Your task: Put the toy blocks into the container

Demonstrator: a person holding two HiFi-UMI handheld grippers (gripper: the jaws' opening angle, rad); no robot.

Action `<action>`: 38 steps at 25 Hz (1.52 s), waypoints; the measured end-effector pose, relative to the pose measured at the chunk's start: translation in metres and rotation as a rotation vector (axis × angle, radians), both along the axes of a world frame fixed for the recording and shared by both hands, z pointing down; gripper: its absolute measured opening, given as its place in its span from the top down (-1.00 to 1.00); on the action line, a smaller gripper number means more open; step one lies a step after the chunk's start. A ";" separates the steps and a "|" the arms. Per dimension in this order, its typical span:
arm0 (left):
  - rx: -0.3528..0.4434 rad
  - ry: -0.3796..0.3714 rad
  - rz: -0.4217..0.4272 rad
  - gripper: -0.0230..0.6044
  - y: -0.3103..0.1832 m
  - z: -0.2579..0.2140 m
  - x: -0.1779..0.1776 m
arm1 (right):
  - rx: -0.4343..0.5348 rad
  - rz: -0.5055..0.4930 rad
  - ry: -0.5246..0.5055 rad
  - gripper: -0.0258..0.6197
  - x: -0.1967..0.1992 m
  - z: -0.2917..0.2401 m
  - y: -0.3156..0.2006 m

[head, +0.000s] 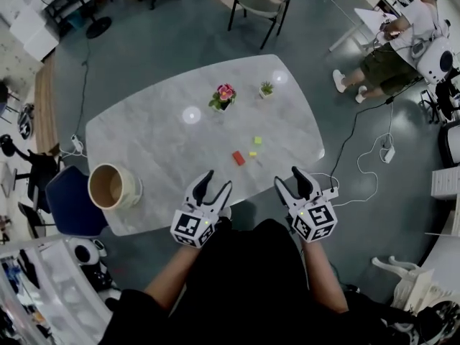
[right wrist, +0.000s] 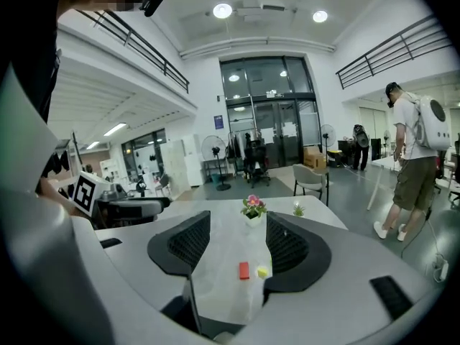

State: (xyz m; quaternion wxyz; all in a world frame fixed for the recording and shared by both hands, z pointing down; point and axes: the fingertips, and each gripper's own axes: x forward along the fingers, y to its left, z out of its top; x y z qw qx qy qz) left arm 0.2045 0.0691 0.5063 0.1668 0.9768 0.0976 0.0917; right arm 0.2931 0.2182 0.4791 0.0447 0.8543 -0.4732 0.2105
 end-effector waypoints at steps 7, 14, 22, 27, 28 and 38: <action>0.009 -0.009 -0.078 0.26 -0.004 -0.004 0.012 | 0.005 -0.084 -0.043 0.27 0.030 0.015 -0.018; -0.017 -0.014 -0.219 0.25 -0.013 -0.019 0.042 | -0.003 -0.264 -0.111 0.27 0.072 0.030 -0.053; 0.023 -0.036 -0.303 0.25 -0.011 -0.010 0.074 | -0.045 -0.374 -0.132 0.27 0.115 0.072 -0.069; 0.025 -0.072 -0.373 0.25 -0.009 0.001 0.088 | -0.133 -0.459 -0.138 0.27 0.132 0.119 -0.069; 0.024 -0.077 -0.389 0.25 -0.010 0.003 0.089 | -0.165 -0.486 -0.120 0.27 0.135 0.133 -0.070; 0.011 -0.123 -0.565 0.25 -0.015 0.018 0.087 | -0.380 -0.682 -0.149 0.27 0.148 0.251 -0.070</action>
